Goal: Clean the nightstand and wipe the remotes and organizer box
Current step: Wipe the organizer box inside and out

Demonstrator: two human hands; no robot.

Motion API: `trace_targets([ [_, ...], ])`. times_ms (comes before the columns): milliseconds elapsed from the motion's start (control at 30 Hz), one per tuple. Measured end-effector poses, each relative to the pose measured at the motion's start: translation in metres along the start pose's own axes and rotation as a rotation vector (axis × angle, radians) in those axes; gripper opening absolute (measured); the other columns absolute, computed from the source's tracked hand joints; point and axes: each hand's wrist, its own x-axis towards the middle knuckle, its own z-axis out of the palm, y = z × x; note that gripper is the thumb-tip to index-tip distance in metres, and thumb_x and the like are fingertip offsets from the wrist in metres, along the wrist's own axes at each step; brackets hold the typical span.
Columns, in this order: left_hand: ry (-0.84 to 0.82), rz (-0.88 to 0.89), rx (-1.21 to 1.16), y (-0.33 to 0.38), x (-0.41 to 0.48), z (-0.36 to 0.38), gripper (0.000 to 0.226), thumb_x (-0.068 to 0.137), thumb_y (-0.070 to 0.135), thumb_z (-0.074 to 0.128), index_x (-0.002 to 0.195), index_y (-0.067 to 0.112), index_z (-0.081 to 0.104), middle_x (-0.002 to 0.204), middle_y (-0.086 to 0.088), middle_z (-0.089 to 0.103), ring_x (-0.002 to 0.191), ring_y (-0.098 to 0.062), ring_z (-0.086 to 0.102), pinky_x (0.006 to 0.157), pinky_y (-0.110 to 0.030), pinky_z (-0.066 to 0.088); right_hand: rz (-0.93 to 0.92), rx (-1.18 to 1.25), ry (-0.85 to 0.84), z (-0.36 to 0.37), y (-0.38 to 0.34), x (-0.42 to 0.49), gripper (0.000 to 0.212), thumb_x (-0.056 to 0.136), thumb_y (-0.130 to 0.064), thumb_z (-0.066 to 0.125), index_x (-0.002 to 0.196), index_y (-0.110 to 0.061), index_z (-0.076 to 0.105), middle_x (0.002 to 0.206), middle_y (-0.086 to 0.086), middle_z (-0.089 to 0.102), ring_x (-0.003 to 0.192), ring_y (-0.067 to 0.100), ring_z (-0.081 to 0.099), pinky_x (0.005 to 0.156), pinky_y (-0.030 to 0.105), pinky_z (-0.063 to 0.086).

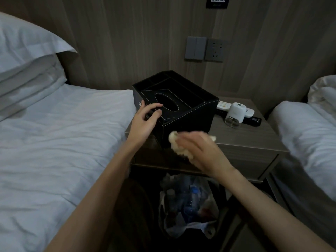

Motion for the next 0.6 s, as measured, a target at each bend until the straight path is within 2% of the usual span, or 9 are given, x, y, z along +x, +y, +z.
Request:
trace_targets([
  [67,0.001,0.016,-0.002,0.000,-0.001,0.001,0.030,0.076,0.055,0.055,0.104,0.053,0.065,0.148,-0.017,0.042,0.147,-0.001,0.007,0.112,-0.053,0.032,0.048,-0.035,0.062,-0.016,0.004,0.018,0.058,0.082,0.002,0.051,0.136,-0.017,0.042,0.138,0.005,0.045,0.106,0.026,0.051,0.089,0.037,0.045],
  [167,-0.001,0.035,-0.005,-0.001,-0.001,0.002,0.025,0.083,0.047,0.055,0.106,0.052,0.065,0.153,-0.008,0.037,0.147,-0.004,0.010,0.113,-0.054,0.031,0.063,-0.101,0.088,-0.022,0.015,0.035,0.052,0.084,0.006,0.054,0.134,-0.010,0.054,0.133,0.009,0.057,0.104,0.027,0.049,0.083,0.044,0.049],
  [267,-0.001,0.025,-0.011,-0.002,0.000,0.001,0.033,0.075,0.057,0.054,0.105,0.053,0.064,0.147,-0.011,0.044,0.147,-0.003,0.012,0.113,-0.054,0.031,0.075,-0.096,0.098,-0.012,0.021,0.040,0.049,0.081,0.008,0.063,0.128,-0.006,0.060,0.126,0.010,0.061,0.105,0.026,0.047,0.085,0.042,0.049],
  [367,-0.003,0.023,-0.016,-0.004,0.002,0.001,0.037,0.072,0.061,0.053,0.106,0.054,0.064,0.143,-0.021,0.044,0.147,-0.007,0.015,0.112,-0.054,0.032,0.096,-0.049,0.201,0.002,0.021,0.037,0.051,0.077,0.010,0.072,0.124,-0.008,0.064,0.123,0.008,0.061,0.104,0.025,0.047,0.092,0.031,0.045],
  [433,0.001,0.024,-0.007,-0.004,0.002,0.002,0.037,0.073,0.061,0.052,0.107,0.052,0.064,0.138,-0.031,0.043,0.146,-0.011,0.020,0.111,-0.054,0.033,0.073,-0.024,0.242,0.008,0.020,0.033,0.056,0.076,0.009,0.075,0.127,-0.011,0.059,0.125,0.005,0.055,0.103,0.025,0.047,0.092,0.029,0.045],
  [533,0.009,0.036,-0.004,-0.005,0.002,0.003,0.034,0.075,0.057,0.052,0.106,0.051,0.065,0.133,-0.035,0.043,0.145,-0.010,0.022,0.111,-0.054,0.034,0.031,-0.014,0.225,0.015,0.022,0.025,0.063,0.075,0.012,0.073,0.129,-0.011,0.051,0.125,0.003,0.049,0.104,0.025,0.049,0.096,0.026,0.042],
  [600,0.007,0.035,0.007,-0.005,0.002,0.003,0.034,0.074,0.058,0.052,0.106,0.052,0.065,0.132,-0.040,0.039,0.145,-0.016,0.025,0.111,-0.054,0.034,0.025,-0.013,0.168,0.022,0.025,0.018,0.063,0.074,0.011,0.074,0.128,-0.012,0.052,0.121,0.001,0.049,0.105,0.025,0.048,0.095,0.028,0.043],
])
